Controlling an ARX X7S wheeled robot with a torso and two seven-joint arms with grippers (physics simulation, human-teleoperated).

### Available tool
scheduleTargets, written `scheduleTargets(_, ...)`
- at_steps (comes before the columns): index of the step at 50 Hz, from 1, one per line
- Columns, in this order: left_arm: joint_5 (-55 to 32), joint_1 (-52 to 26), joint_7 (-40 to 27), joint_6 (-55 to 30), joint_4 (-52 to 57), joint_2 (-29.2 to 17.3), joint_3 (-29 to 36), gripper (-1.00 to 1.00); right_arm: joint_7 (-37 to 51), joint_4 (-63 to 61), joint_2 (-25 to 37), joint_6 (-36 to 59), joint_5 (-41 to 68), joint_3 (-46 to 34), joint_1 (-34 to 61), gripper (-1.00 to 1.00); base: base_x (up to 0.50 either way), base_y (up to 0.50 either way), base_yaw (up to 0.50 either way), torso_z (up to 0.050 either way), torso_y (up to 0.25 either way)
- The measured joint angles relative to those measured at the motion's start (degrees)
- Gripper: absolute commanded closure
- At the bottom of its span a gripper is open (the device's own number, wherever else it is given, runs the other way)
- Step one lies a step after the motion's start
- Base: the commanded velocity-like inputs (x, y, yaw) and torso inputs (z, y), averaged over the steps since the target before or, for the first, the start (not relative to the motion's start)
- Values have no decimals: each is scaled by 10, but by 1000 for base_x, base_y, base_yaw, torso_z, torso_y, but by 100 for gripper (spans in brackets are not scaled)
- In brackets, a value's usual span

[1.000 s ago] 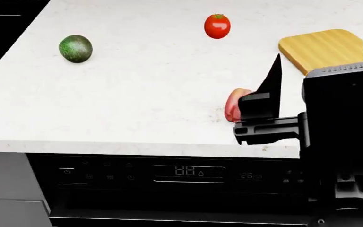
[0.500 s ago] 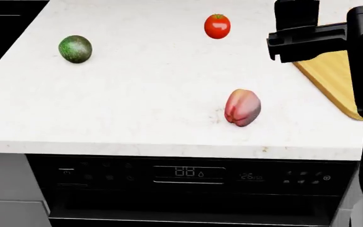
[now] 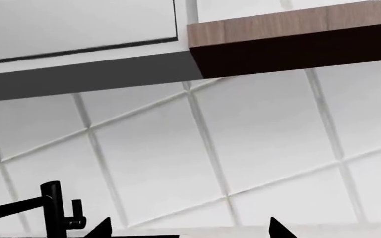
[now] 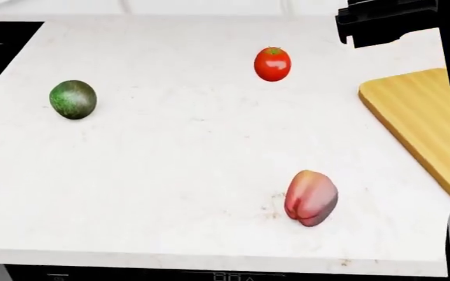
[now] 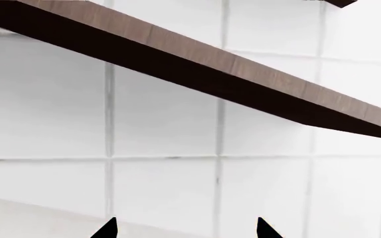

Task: Place the avocado, onion, tomato and bell pepper on the cutting board.

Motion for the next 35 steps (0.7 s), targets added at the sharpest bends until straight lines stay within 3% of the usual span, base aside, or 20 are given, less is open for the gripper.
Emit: scheduleTargets(35, -1, -3, -3, 2, 5, -15, 13, -100, 4, 6, 2, -7, 12, 1, -18, -100, 412, 48, 0, 0, 1)
